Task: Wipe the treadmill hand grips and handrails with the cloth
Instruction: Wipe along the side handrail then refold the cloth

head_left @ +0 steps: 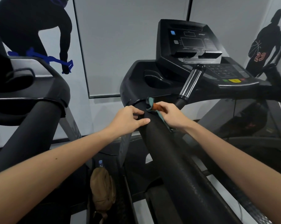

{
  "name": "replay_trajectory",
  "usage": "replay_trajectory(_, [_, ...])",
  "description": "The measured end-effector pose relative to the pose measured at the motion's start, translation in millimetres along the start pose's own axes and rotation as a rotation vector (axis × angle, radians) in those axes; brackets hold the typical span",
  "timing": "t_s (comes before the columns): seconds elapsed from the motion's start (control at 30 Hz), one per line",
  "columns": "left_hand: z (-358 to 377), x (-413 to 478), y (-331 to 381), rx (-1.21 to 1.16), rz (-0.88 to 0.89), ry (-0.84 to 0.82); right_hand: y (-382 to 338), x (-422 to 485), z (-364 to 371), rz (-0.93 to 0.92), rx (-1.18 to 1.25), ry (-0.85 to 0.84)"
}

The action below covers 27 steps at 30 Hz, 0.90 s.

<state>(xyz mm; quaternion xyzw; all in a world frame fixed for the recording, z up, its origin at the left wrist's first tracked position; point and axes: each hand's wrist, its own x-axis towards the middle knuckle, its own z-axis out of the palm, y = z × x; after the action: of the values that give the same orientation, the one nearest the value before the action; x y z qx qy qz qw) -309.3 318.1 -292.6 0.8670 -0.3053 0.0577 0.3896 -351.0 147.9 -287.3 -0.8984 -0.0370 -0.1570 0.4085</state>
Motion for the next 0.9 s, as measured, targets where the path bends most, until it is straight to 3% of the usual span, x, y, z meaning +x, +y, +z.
replay_trajectory(0.2, [1.1,-0.1,0.1,0.0,-0.014,0.021,3.0,-34.9,-18.2,-0.049,-0.01,-0.037])
replay_trajectory(0.37, [1.0,-0.1,1.8,0.01,-0.007,0.02,-10.6,9.8,-2.6,-0.063,-0.178,-0.054])
replay_trajectory(0.5, [2.4,0.2,0.2,0.0,-0.001,0.016,-8.6,26.0,3.5,0.068,-0.054,-0.057])
replay_trajectory(0.67, [2.5,-0.8,-0.4,-0.015,-0.008,0.022,-2.8,8.3,1.7,0.096,-0.081,0.032])
replay_trajectory(0.9, [1.8,-0.4,-0.7,-0.013,-0.008,0.014,4.9,-48.5,-13.0,0.186,0.151,-0.092])
